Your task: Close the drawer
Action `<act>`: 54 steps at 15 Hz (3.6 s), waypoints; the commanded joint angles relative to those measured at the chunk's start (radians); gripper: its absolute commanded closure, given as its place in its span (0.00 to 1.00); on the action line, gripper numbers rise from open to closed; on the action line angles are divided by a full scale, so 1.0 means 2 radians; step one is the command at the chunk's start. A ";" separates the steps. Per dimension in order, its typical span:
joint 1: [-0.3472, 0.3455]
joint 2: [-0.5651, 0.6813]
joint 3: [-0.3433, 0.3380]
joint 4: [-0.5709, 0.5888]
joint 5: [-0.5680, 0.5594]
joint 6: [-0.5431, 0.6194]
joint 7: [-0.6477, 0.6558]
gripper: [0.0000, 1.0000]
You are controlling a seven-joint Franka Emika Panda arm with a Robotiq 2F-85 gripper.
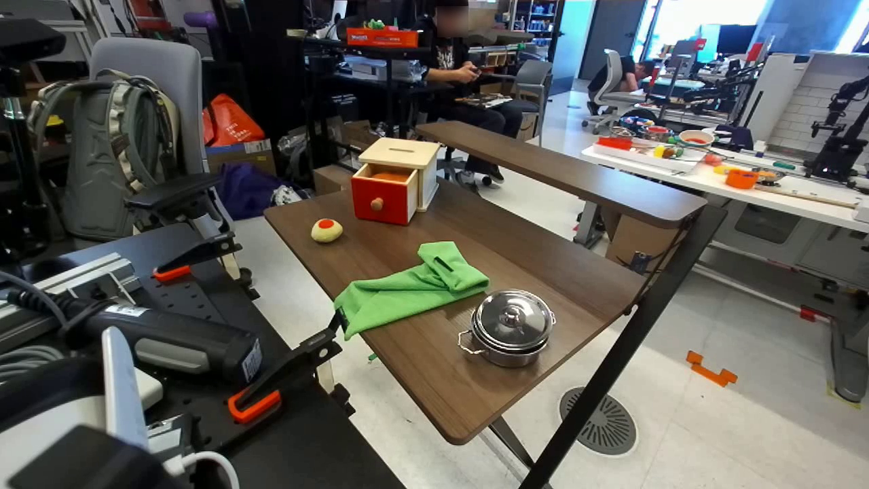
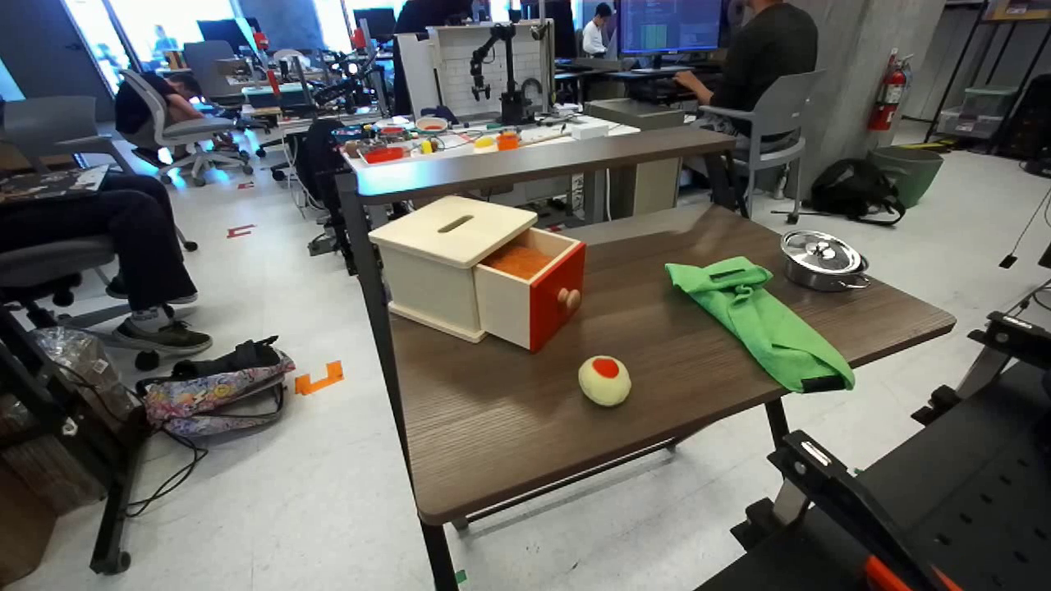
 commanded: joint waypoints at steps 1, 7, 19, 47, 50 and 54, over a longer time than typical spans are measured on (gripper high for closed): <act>-0.017 0.097 -0.004 0.055 -0.073 0.051 -0.006 0.00; -0.010 0.262 -0.060 0.111 -0.092 0.128 -0.104 0.00; 0.009 0.375 -0.096 0.134 -0.077 0.159 -0.163 0.00; 0.082 0.516 -0.146 0.188 -0.169 0.451 -0.283 0.00; 0.048 0.504 -0.117 0.168 -0.165 0.489 -0.298 0.00; -0.025 0.496 -0.054 0.152 -0.170 0.501 -0.324 0.00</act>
